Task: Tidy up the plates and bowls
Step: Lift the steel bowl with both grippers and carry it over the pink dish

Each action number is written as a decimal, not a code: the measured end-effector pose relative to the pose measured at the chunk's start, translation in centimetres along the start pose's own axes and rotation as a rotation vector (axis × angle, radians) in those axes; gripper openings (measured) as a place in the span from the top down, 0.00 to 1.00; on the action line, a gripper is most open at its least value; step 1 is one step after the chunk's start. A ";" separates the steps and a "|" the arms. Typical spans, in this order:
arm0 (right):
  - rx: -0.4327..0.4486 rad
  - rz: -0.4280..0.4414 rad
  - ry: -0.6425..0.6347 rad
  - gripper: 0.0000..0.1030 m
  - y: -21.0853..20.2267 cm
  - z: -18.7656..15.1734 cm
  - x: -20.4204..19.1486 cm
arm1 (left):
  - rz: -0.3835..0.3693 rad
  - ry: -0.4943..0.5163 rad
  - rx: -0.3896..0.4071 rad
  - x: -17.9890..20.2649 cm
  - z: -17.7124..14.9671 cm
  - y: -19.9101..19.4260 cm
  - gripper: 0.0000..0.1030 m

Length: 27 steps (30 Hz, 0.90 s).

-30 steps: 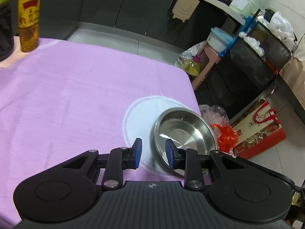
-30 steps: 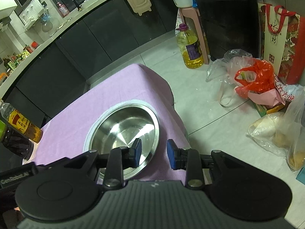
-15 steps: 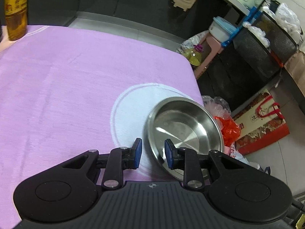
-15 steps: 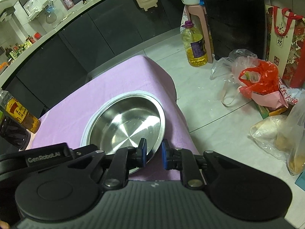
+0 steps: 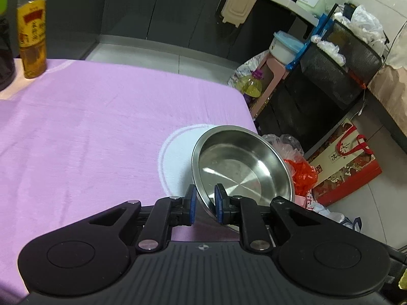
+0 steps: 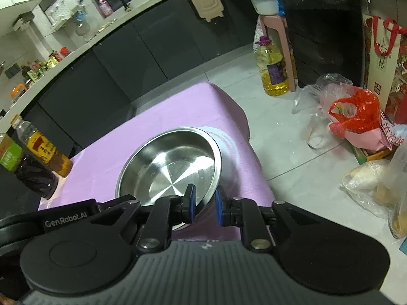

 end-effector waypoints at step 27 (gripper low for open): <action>0.050 0.109 -0.233 0.83 -3.0 -4.6 -14.0 | 0.017 -0.116 0.212 -11.9 -3.4 -13.9 0.85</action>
Point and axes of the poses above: each gripper's, at about its wrist camera, not at the fingertips, and y roughly the way its jaws point, x to its right, z to its top, the point moved 4 cm from there along y, roughly the way its jaws point, and after that the axes turned 9 degrees about -x, right-handed, at the moved point
